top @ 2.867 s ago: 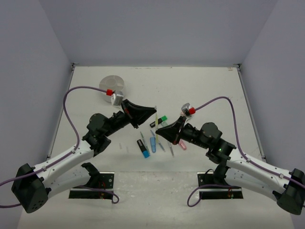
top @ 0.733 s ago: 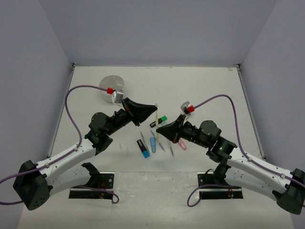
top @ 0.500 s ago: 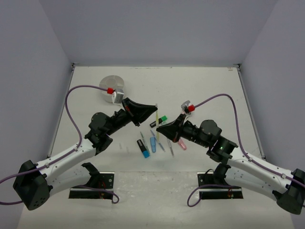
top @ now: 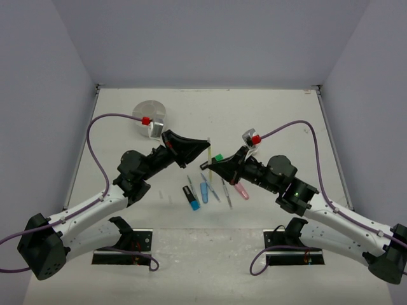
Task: Sort the stationery into containers
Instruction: Close the pen cap on the pen.
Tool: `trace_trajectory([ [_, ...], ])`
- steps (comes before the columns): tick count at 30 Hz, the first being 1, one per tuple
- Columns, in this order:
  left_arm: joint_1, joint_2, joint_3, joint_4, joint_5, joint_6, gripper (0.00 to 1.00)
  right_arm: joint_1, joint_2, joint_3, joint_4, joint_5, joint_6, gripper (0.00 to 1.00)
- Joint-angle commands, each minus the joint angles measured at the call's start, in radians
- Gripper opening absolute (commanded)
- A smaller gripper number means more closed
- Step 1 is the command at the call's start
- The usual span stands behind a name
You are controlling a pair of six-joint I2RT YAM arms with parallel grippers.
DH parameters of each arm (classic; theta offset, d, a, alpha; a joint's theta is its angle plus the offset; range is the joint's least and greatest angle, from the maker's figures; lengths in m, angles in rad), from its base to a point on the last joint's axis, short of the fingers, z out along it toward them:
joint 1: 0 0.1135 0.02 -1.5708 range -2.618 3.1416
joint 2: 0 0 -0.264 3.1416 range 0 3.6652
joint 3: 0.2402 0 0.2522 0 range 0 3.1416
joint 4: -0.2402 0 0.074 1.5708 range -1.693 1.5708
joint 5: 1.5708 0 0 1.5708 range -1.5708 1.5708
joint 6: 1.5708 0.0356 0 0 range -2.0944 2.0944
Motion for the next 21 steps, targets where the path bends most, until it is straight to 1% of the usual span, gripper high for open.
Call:
trace_trajectory([
  [1,0.001,-0.007,-0.012,0.02,0.01,-0.006,0.0,0.002,0.02,0.109,0.058,0.039,-0.05,0.0],
  [3,0.001,-0.008,-0.012,0.012,0.003,-0.009,0.0,0.002,0.022,0.134,0.084,0.055,-0.056,0.0],
  [6,0.002,-0.013,-0.019,0.014,-0.006,-0.008,0.0,0.001,0.018,0.124,0.185,0.094,-0.043,0.0],
  [9,0.002,-0.014,-0.013,0.006,-0.005,0.0,0.0,0.003,0.034,0.143,0.198,0.124,-0.062,0.0],
  [10,0.002,-0.016,-0.007,-0.006,-0.005,0.004,0.02,0.001,0.039,0.143,0.198,0.118,-0.072,0.0],
  [12,0.002,-0.018,0.013,-0.053,-0.004,0.021,0.23,0.002,0.046,0.145,0.176,0.088,-0.126,0.0],
  [13,0.002,-0.018,0.023,-0.065,-0.005,0.028,0.28,0.001,0.049,0.139,0.174,0.073,-0.133,0.0],
  [15,0.002,-0.016,0.045,-0.099,-0.016,0.045,0.32,0.001,0.049,0.12,0.183,0.036,-0.143,0.0],
  [17,0.002,-0.016,0.063,-0.129,-0.044,0.049,0.31,0.001,0.05,0.102,0.178,0.026,-0.145,0.0],
  [19,0.002,-0.008,0.092,-0.145,-0.041,0.054,0.31,0.002,0.048,0.096,0.165,0.031,-0.147,0.0],
  [20,0.002,-0.006,0.099,-0.145,-0.037,0.055,0.27,0.002,0.047,0.094,0.161,0.035,-0.147,0.0],
  [21,0.002,-0.005,0.109,-0.145,-0.033,0.055,0.15,0.003,0.042,0.091,0.161,0.035,-0.147,0.0],
])
